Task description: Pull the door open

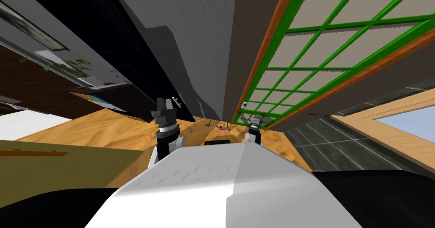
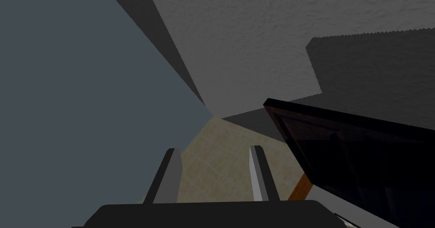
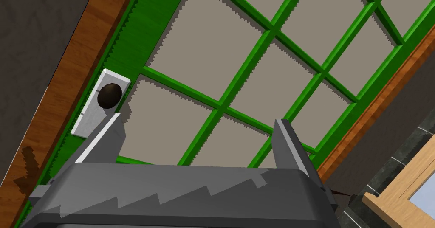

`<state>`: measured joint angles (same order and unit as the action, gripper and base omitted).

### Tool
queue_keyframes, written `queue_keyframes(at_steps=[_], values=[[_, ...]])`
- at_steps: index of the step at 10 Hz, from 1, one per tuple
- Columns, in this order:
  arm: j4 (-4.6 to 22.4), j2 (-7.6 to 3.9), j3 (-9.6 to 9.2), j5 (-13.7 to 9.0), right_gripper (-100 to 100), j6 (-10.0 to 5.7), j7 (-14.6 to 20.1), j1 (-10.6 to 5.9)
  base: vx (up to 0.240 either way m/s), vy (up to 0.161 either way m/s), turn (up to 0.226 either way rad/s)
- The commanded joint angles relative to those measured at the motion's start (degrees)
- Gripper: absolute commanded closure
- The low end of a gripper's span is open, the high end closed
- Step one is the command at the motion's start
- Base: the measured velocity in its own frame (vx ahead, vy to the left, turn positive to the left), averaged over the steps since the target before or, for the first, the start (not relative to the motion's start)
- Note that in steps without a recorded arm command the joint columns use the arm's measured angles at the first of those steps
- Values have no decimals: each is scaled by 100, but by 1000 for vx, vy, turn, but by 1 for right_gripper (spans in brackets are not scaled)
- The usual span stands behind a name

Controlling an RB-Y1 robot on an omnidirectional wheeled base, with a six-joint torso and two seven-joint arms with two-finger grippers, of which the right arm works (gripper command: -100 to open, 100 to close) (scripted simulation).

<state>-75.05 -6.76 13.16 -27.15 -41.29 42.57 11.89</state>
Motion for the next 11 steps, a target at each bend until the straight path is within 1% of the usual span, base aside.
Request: queue_keyframes(at_steps=[1,7,11], values=[[274,-10,33,-67,-100,-110,208,-78,17,-106,211],[956,-20,186,-324,-100,-288,819,-278,3,-106,202],[1374,-22,280,-482,-100,-397,1194,-401,-10,-89,202]])
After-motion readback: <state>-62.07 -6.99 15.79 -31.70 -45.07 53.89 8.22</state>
